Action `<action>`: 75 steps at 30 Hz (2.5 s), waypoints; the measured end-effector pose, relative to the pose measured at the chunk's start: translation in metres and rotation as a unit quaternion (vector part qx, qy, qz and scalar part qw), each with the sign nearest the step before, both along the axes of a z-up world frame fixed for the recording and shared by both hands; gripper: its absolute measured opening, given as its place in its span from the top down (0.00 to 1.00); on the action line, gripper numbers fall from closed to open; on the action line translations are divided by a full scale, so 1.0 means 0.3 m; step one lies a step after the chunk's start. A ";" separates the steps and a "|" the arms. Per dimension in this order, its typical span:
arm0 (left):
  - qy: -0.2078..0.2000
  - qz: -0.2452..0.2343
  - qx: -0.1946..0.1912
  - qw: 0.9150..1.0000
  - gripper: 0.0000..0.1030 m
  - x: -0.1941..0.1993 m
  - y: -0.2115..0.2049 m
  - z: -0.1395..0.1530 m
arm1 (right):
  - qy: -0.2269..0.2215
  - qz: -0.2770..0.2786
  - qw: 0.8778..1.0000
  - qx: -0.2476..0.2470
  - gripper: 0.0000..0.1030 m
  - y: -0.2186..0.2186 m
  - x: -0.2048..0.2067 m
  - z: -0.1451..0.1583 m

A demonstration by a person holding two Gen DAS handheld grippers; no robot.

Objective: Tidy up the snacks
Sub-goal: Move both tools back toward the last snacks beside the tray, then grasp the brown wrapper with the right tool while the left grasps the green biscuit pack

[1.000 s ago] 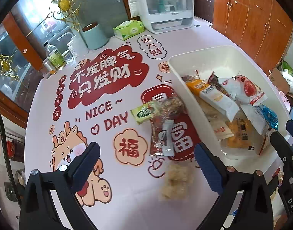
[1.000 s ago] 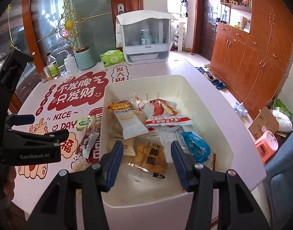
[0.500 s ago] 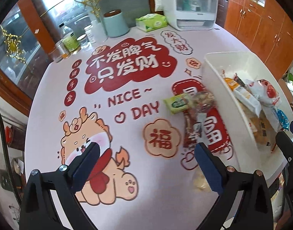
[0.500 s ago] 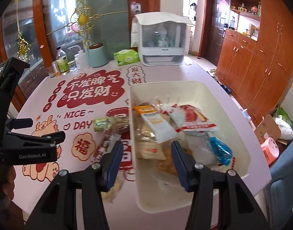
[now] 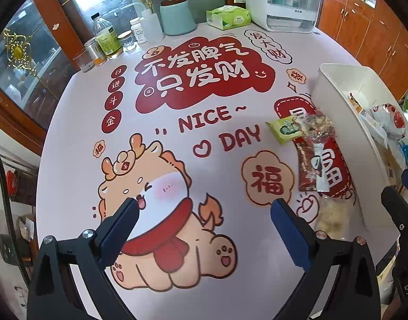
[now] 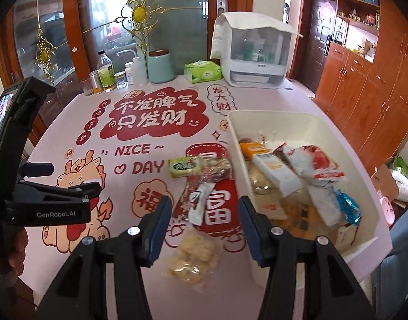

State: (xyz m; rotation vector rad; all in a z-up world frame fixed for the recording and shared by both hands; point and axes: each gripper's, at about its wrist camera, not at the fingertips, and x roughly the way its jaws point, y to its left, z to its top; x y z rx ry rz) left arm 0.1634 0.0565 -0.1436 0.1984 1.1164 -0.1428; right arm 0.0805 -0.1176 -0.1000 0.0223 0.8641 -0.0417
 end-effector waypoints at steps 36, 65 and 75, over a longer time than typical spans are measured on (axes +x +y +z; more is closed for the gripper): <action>0.001 -0.238 0.097 0.966 0.04 0.298 -0.220 -0.192 | 0.066 -0.072 0.993 0.065 0.49 -0.012 0.275 -0.411; 0.111 -0.372 0.021 0.921 0.53 0.425 -0.517 -0.344 | 0.053 -0.053 0.995 0.063 0.68 -0.034 0.196 -0.396; 0.086 -0.270 0.006 0.959 0.65 0.342 -0.348 -0.316 | 0.038 -0.036 0.996 0.071 0.68 -0.048 0.162 -0.333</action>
